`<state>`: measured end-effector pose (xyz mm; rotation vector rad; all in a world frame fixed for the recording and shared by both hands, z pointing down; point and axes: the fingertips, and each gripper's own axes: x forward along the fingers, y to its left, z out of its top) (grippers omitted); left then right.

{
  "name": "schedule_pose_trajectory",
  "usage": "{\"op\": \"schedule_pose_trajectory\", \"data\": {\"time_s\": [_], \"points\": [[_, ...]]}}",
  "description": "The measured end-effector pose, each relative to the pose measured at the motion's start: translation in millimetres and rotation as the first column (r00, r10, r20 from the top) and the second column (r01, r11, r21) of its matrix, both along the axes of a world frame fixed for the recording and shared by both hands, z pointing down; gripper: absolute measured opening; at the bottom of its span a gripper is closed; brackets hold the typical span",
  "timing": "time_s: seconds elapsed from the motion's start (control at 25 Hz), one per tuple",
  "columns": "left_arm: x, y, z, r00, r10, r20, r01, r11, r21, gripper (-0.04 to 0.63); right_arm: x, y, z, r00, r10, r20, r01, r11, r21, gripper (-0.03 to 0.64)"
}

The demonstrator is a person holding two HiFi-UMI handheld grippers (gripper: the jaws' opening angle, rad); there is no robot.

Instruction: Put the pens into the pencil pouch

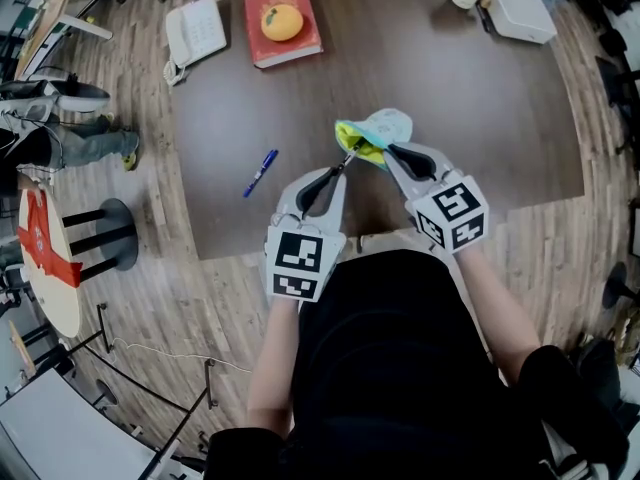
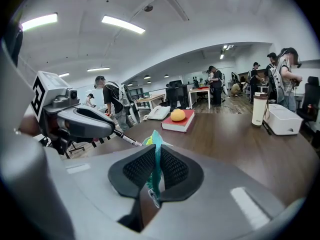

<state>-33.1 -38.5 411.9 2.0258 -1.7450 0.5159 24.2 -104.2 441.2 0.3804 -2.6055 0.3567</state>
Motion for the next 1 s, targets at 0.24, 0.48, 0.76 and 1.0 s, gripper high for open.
{"op": "schedule_pose_trajectory", "data": {"time_s": [0.24,0.48,0.76,1.0], "points": [[5,-5,6,1.0,0.013,0.003,-0.013,1.0,-0.01,0.032,2,0,-1,1.0,0.005,0.001,-0.005,1.0,-0.005,0.038],[9,-6,20,0.999,0.032,0.007,-0.032,0.999,-0.036,0.032,1,2,-1,1.0,0.008,0.0,-0.008,1.0,-0.006,0.038],[8,-2,29,0.998,0.06,0.015,-0.059,0.996,-0.06,0.06,0,1,0,1.0,0.007,-0.009,-0.007,1.0,-0.01,0.038],[6,4,29,0.999,0.052,0.012,-0.052,0.997,-0.058,0.06,2,4,1,1.0,0.01,-0.014,-0.01,1.0,-0.012,0.038]]}}
